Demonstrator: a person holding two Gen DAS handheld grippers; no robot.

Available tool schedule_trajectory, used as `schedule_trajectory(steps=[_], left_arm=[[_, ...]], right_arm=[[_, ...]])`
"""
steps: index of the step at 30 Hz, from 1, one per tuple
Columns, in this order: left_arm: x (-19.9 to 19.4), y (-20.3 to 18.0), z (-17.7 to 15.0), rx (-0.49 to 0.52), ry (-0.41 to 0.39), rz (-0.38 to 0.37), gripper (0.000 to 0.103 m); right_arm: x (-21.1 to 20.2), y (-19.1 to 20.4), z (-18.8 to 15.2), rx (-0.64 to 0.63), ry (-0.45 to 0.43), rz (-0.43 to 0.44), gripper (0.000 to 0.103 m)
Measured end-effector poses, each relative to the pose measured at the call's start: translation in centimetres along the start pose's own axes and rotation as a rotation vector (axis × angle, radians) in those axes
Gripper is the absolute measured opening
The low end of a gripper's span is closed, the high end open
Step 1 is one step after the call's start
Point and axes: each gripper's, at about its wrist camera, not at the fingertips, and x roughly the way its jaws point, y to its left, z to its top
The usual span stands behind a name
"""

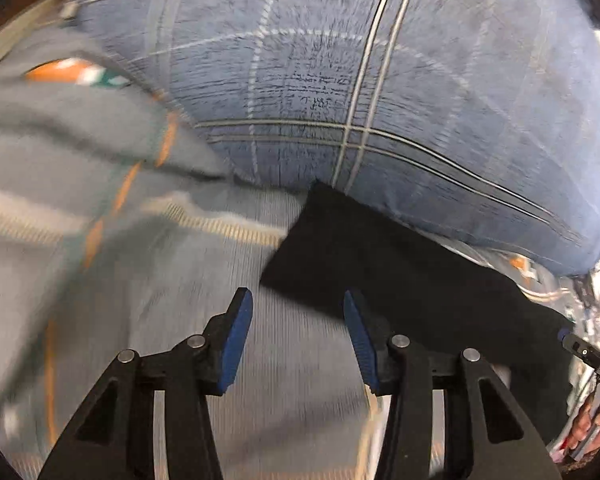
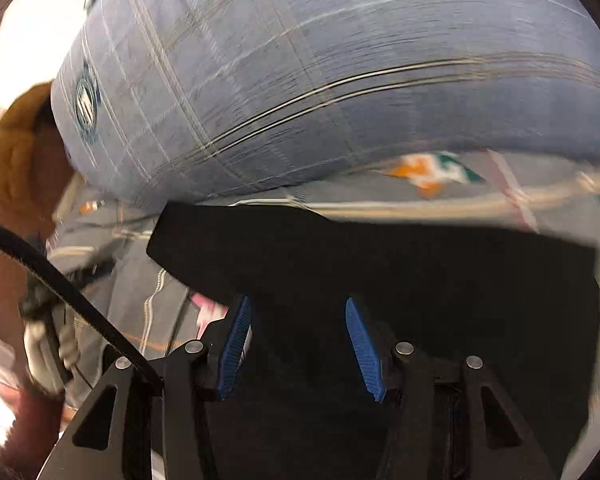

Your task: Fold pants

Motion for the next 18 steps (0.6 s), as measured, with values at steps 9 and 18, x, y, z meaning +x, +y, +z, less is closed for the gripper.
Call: schedule_trajectory(steps=[9, 18], left_arm=[[7.2, -0.8, 4.2, 0.067, 0.053, -0.081, 0.047], [8.6, -3.7, 4.6, 0.233, 0.074, -0.045, 0.006]], right_arm=[[10.2, 0.4, 6.3, -0.096, 0.121, 0.026, 0.055], [12.3, 1.6, 6.6, -0.178, 0.147, 0.064, 0.066]])
